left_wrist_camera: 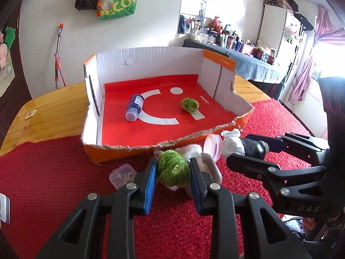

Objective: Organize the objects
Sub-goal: 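Carry the green yarn ball and black-and-white roll into the box with both tools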

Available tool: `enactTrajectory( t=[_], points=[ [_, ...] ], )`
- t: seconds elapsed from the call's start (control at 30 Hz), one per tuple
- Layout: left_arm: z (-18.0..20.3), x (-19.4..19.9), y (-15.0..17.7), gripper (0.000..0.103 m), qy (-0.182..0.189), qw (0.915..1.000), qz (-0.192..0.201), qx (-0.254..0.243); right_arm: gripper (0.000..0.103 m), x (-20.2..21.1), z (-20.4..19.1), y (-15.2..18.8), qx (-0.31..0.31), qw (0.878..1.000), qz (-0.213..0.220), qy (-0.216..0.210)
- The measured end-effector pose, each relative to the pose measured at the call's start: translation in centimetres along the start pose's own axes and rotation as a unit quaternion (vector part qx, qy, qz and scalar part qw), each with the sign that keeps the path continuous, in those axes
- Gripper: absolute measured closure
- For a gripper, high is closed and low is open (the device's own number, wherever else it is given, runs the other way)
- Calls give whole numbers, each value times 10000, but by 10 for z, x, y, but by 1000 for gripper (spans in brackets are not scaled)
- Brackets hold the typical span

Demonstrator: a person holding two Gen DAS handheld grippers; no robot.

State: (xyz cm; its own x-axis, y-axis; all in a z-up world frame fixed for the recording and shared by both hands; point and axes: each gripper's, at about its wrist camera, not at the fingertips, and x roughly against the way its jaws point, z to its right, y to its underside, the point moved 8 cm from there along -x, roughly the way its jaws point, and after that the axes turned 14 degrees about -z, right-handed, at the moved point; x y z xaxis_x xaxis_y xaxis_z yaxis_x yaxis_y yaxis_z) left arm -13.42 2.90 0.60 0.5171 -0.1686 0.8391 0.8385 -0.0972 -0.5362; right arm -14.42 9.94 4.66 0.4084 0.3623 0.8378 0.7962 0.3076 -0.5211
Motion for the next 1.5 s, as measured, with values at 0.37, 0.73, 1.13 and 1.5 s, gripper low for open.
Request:
enactTrajectory(
  t=[0.37, 0.73, 1.13, 1.5],
  points=[
    [-12, 0, -9, 72, -17, 9999, 33, 99, 50, 3, 0, -11, 18, 10000, 87, -1],
    [-13, -4, -20, 72, 18, 9999, 20, 100, 50, 1, -1, -20, 73, 9999, 102, -21],
    [-18, -11, -37, 72, 73, 9999, -62, 135, 50, 0, 2, -29, 69, 9999, 74, -68],
    [-27, -20, -49, 72, 92, 9996, -177, 187, 50, -5, 10, -47, 68, 10000, 24, -56]
  ],
)
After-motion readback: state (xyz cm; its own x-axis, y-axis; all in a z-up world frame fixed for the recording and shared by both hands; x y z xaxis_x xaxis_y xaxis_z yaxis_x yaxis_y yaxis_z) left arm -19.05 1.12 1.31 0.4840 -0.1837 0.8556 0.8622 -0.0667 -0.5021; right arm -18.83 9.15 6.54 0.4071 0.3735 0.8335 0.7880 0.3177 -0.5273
